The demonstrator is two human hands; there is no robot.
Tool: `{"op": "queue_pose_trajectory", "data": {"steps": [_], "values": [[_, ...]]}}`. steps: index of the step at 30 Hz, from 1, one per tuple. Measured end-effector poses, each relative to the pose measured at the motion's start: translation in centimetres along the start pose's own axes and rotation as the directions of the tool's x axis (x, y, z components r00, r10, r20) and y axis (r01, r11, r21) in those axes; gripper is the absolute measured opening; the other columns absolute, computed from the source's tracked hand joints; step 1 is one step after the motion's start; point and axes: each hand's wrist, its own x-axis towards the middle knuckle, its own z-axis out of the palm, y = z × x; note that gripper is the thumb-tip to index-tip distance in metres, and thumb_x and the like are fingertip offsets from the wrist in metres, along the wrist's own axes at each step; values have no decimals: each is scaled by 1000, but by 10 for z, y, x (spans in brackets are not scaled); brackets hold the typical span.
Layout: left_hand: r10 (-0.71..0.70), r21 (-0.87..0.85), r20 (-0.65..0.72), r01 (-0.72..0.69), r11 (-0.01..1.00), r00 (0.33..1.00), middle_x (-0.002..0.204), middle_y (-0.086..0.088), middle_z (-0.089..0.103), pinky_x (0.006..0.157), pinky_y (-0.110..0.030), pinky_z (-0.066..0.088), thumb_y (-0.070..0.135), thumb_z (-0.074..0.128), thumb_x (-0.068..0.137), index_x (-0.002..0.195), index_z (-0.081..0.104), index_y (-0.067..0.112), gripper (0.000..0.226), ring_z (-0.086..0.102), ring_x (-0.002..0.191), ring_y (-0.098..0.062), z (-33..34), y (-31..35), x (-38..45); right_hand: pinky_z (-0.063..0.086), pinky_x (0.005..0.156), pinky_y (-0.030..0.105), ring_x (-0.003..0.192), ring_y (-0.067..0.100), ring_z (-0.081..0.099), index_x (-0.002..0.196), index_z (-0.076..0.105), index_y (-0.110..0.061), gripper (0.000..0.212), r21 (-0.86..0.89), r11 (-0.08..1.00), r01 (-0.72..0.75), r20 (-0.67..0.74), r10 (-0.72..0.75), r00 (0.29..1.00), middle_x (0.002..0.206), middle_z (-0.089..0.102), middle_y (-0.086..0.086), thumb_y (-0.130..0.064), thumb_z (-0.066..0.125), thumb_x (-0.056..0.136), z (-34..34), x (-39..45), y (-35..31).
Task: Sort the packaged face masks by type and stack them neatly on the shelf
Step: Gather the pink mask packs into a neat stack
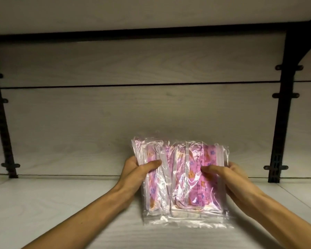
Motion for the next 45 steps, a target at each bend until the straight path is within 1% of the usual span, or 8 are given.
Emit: {"op": "queue_pose_trajectory", "data": {"steps": [8,14,17,22,27,31,38,45], "values": [[-68,-72,-21,66,995,997,108,-10,77,108,-48,45,47,62,91,112,75,12,43,73,104,-29,-3,4,4,53,45,37,49,29,63,87,66,4,7,-344,920,190,-123,-245,962,61,68,17,-3,66,88,-18,12,0],[-83,50,-10,83,995,997,102,-2,79,97,-35,49,44,56,98,109,76,14,38,75,96,-17,-5,7,6,51,39,30,44,23,67,73,65,-3,14,-683,678,270,-11,-379,925,55,70,6,-5,69,86,-35,13,-7],[-76,107,3,75,991,997,97,0,79,89,-33,51,47,56,98,106,76,14,39,76,91,-15,-4,6,3,59,50,43,53,25,70,75,67,-3,8,-733,628,262,59,-324,944,62,72,11,-6,70,82,-28,13,-5],[-57,76,-34,60,995,998,112,1,76,109,-39,45,53,56,97,122,69,17,46,70,109,-18,-1,5,1,58,52,44,54,33,68,86,66,2,3,-563,799,211,-24,-271,962,67,71,19,-1,68,86,-23,17,0],[17,74,-29,-15,997,999,91,15,77,79,-15,49,54,54,97,102,70,24,34,70,88,1,3,6,0,56,59,39,61,30,68,92,65,9,11,-319,941,110,-13,-120,993,74,72,22,-2,62,93,-21,14,7],[49,83,-10,-48,995,999,95,-16,74,87,-39,56,47,61,96,97,69,2,45,71,88,-37,3,5,-2,57,52,30,58,26,66,94,60,10,9,-71,996,-61,150,71,986,75,69,22,1,62,92,-12,9,9],[28,49,43,-30,998,999,97,-12,78,76,-32,62,32,72,90,104,74,7,28,75,88,-29,2,3,-3,58,51,32,59,29,68,114,55,19,30,89,987,-131,163,115,980,81,69,25,4,64,89,-12,10,11],[40,27,60,-41,999,997,102,-11,78,83,-31,60,24,77,86,109,73,5,31,75,95,-29,3,5,-6,54,93,42,85,34,63,123,53,20,39,102,980,-168,139,153,978,101,64,29,6,63,88,-10,10,14]]}}
